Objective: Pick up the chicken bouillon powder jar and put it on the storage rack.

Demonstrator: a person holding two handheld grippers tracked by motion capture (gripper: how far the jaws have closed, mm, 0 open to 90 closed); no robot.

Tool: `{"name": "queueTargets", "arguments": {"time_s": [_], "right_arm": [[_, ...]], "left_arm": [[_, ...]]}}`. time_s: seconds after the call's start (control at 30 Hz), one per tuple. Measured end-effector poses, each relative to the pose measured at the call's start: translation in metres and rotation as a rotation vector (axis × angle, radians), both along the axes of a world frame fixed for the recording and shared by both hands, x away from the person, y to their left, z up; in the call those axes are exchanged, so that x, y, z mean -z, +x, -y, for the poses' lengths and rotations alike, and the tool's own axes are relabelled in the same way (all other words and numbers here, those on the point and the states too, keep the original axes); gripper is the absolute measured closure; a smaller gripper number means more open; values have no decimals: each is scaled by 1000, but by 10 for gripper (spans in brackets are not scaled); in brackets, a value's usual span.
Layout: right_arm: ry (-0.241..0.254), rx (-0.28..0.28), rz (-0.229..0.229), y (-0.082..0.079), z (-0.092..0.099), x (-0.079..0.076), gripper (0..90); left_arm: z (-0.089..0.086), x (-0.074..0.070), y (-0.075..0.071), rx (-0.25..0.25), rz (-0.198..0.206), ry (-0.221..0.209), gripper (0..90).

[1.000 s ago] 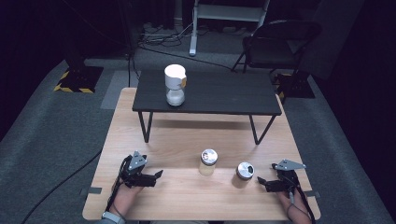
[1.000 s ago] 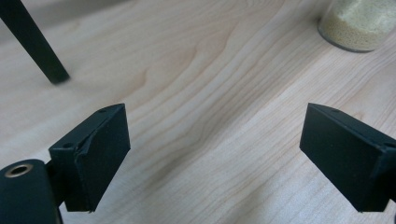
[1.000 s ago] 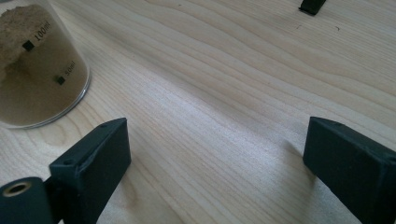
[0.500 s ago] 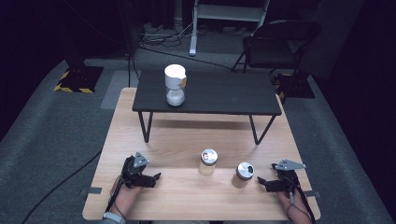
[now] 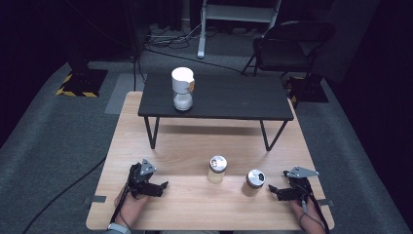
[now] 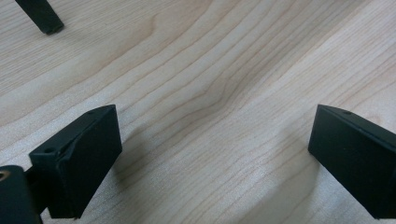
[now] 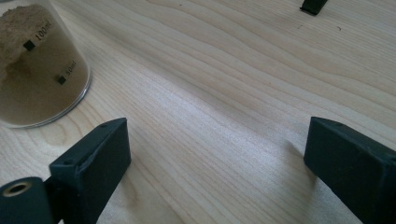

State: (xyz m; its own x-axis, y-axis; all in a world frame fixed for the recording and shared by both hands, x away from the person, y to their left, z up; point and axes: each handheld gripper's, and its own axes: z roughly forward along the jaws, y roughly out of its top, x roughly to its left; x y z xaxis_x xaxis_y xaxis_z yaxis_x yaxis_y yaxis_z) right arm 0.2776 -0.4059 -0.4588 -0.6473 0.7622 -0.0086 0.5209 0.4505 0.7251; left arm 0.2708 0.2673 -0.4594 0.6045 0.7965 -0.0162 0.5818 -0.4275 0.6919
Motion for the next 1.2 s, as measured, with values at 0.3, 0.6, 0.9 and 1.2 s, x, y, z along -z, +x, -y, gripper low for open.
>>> {"name": "queueTargets", "arguments": {"time_s": [0.3, 0.6, 0.9, 1.2], "right_arm": [[0, 0, -1, 1, 0, 0, 61], [-1, 17, -7, 0, -5, -1, 50], [55, 21, 137, -21, -2, -4, 54], [170, 4, 313, -47, 7, -5, 43]], "left_arm": [[0, 0, 0, -7, -5, 4, 3], [0, 0, 0, -7, -5, 5, 3], [0, 0, 0, -6, -5, 4, 3], [0, 0, 0, -6, -5, 4, 3]]}}
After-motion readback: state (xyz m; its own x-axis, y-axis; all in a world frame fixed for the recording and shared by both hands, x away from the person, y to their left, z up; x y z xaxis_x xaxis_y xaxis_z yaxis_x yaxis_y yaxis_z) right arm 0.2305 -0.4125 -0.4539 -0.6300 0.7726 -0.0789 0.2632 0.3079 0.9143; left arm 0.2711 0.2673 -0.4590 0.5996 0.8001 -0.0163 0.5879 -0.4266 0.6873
